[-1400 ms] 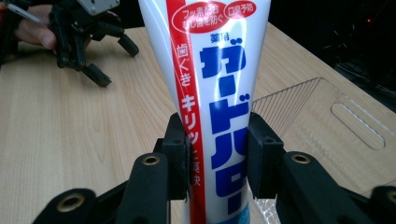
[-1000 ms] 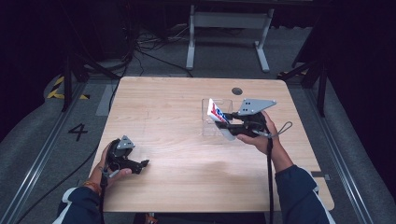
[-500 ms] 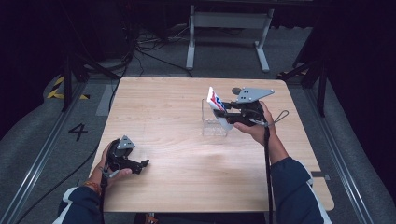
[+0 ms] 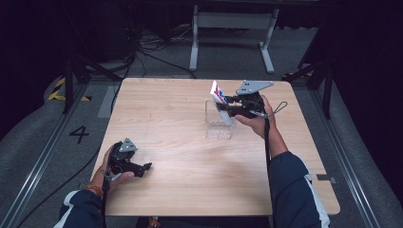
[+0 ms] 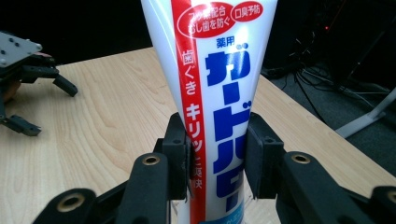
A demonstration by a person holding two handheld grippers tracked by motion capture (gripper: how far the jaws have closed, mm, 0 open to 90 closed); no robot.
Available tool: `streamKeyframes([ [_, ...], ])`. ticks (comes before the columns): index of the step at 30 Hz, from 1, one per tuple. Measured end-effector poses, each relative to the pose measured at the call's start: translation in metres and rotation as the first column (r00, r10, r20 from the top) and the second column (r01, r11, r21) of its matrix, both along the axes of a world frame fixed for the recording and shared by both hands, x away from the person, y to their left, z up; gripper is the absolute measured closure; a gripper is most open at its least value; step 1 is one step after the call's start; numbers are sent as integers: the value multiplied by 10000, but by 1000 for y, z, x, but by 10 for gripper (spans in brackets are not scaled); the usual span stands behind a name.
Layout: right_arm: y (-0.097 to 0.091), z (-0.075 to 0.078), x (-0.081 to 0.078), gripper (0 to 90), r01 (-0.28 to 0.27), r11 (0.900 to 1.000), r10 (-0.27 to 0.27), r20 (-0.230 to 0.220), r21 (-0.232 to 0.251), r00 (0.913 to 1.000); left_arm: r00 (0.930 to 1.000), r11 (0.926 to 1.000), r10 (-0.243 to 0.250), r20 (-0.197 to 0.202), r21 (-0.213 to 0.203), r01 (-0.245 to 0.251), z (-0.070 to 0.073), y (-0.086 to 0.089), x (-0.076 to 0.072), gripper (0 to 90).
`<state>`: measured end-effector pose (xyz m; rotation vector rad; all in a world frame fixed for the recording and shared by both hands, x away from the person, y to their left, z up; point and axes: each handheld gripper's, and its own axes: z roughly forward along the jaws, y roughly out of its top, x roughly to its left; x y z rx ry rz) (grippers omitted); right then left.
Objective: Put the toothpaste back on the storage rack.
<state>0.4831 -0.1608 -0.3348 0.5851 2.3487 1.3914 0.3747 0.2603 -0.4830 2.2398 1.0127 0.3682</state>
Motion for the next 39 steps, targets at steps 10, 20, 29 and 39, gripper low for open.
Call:
streamKeyframes([
  [10, -4, -12, 18, 662, 380, 9992, -380, -26, 121, 9993, 10000, 10000, 11, -5, -20, -11, 0, 0, 0, 6],
  [20, -1, -26, 26, 661, 673, 9977, -672, -290, 53, 9973, 10000, 10000, 15, 5, -22, -15, 0, 0, 0, 6],
  [29, -3, -44, 27, 656, 740, 9972, -742, -494, -61, 9960, 10000, 10000, -2, 2, 1, 2, 0, 0, 0, 6],
  [39, -11, -61, 24, 650, 756, 9971, -759, -876, -61, 9933, 10000, 10000, 2, 2, 3, -2, 0, 0, 0, 6],
])
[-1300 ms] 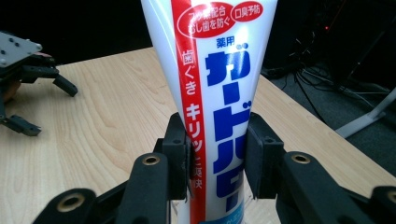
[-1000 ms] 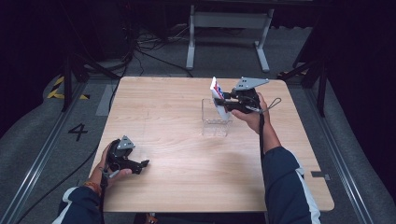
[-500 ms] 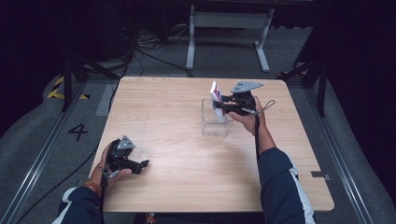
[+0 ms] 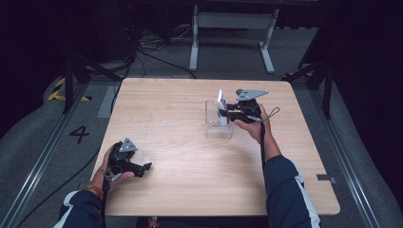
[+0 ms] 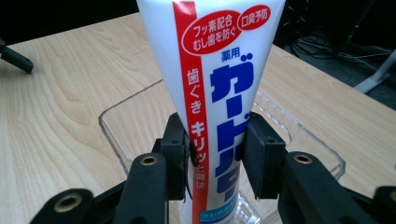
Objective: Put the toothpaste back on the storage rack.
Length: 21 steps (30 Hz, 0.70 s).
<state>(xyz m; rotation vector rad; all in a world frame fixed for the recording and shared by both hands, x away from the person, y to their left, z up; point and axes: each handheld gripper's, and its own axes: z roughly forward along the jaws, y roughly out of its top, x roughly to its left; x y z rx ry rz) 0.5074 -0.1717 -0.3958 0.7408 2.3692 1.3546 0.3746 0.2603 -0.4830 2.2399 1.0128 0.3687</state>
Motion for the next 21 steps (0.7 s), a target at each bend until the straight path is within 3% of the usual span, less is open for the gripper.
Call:
streamKeyframes([
  [4, -1, -4, 0, 648, 38, 9996, -39, -57, -262, 10000, 10000, 10000, 0, -2, 2, 0, 0, 0, 0, 6],
  [11, -2, -10, 0, 640, -50, 9998, 45, -243, -198, 9997, 10000, 10000, 2, 1, 1, -2, 0, 0, 0, 6],
  [15, -1, -13, 0, 631, -84, 9982, 64, -334, -601, 9994, 10000, 10000, 3, 0, -4, -3, 0, 0, 0, 6],
  [21, 1, -13, -2, 615, -100, 9978, 76, -366, -656, 9993, 10000, 10000, 2, 0, -2, -2, 0, 0, 0, 6],
])
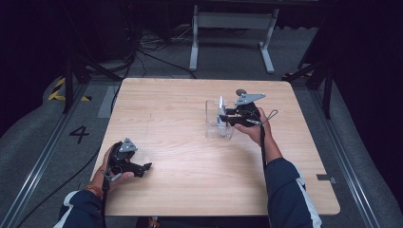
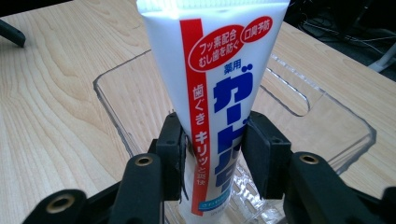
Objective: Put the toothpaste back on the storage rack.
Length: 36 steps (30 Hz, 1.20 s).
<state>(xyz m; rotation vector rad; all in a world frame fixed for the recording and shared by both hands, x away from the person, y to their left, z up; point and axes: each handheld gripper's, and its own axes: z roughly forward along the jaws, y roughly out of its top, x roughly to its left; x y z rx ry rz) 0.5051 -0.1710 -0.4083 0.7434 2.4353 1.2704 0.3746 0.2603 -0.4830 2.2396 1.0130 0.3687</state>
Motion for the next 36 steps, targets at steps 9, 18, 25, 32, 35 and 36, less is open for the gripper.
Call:
streamKeyframes([
  [9, 0, 1, -1, 564, 188, 9998, -188, -81, -43, 9998, 10000, 10000, 14, -2, -1, -14, 0, 0, 0, 6],
  [18, 4, 5, -5, 480, 226, 9994, -227, -48, -266, 9997, 10000, 10000, 23, -2, -2, -23, 0, 0, 0, 6],
  [25, 1, 9, -10, 463, 268, 9988, -267, 43, -398, 9996, 10000, 10000, 21, 0, 2, -21, 0, 0, 0, 6],
  [32, 3, 12, -16, 438, 255, 9967, -237, 244, -766, 9994, 10000, 10000, 24, 2, 2, -24, 0, 0, 0, 6],
  [35, 1, 14, -19, 428, 298, 9958, -275, 281, -860, 9992, 10000, 10000, 31, 6, -4, -31, 0, 0, 0, 6],
  [36, 1, 15, -20, 427, 323, 9957, -298, 298, -872, 9991, 10000, 10000, 29, -1, -1, -29, 0, 0, 0, 6],
])
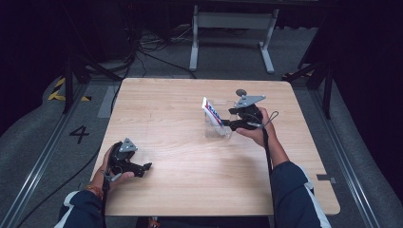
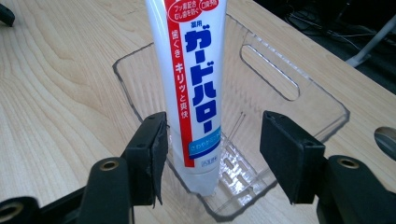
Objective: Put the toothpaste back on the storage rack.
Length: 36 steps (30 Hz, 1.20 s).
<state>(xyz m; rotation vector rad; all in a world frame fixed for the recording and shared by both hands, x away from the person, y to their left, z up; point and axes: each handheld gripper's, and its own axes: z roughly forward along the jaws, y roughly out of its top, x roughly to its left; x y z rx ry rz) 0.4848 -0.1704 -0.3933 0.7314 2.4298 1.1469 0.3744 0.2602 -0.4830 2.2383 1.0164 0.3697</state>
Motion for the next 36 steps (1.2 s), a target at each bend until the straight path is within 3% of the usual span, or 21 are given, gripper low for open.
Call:
streamKeyframes([
  [14, -13, 12, -23, 383, 125, 9984, -107, 324, -555, 9994, 10000, 10000, -2, 1, 2, 2, 0, 0, 0, 6],
  [21, -19, 9, -33, 352, 217, 9958, -179, 427, -892, 9989, 10000, 10000, 3, 0, 2, -3, 0, 0, 0, 6],
  [24, -21, 8, -38, 333, 238, 9919, -178, 491, -1249, 9986, 10000, 10000, 4, 2, -1, -4, 0, 0, 0, 6],
  [29, -24, 8, -43, 323, 215, 9905, -139, 560, -1360, 9983, 10000, 10000, 7, 0, -2, -7, 0, 0, 0, 6],
  [30, -24, 6, -46, 315, 208, 9873, -113, 611, -1575, 9981, 10000, 10000, 0, -7, -7, 0, 0, 0, 0, 6],
  [36, -29, -1, -53, 311, 186, 9822, -98, 482, -1870, 9988, 10000, 10000, 9, 1, 3, -9, 0, 0, 0, 6],
])
